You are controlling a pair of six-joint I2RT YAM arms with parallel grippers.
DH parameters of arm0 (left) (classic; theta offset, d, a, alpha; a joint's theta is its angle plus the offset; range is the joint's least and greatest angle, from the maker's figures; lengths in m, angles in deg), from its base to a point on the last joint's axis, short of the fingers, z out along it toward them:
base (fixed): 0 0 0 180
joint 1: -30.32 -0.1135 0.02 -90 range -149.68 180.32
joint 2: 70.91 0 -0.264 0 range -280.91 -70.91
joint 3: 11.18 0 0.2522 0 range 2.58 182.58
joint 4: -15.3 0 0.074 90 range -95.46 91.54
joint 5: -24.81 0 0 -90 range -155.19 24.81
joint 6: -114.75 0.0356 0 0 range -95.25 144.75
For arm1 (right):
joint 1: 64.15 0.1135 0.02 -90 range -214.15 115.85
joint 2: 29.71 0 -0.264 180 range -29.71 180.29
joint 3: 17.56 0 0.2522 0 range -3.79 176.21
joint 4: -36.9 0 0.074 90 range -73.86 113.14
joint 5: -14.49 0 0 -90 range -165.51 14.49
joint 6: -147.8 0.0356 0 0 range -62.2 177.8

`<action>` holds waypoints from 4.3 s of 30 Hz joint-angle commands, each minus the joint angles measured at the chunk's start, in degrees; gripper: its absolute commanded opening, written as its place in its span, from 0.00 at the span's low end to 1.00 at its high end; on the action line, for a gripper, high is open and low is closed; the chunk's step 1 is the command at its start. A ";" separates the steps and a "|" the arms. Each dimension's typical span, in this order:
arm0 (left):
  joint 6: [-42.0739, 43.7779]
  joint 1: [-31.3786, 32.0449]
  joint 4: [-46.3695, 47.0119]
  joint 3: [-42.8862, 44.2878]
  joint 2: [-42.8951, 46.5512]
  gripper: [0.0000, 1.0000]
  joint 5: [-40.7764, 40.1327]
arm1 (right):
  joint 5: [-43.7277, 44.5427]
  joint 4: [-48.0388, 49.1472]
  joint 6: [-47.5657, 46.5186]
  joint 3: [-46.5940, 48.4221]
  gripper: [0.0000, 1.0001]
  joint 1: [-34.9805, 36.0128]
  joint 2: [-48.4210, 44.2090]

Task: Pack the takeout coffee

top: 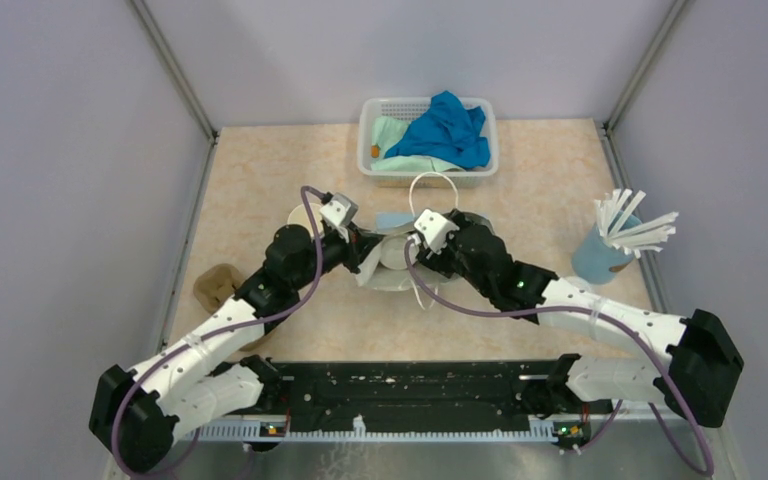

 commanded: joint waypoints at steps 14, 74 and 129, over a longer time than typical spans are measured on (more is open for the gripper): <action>-2.85 0.30 -5.79 3.89 0.36 0.00 -1.86 | -5.54 11.23 -1.93 -2.42 0.67 -5.68 2.95; -13.94 -1.85 -24.75 18.56 -7.95 0.00 -6.57 | -14.93 -0.17 -9.91 9.22 0.96 -10.90 13.63; -32.94 -10.33 -55.00 50.08 -26.58 0.26 -1.68 | 6.00 -67.95 37.12 71.84 0.98 -11.55 8.47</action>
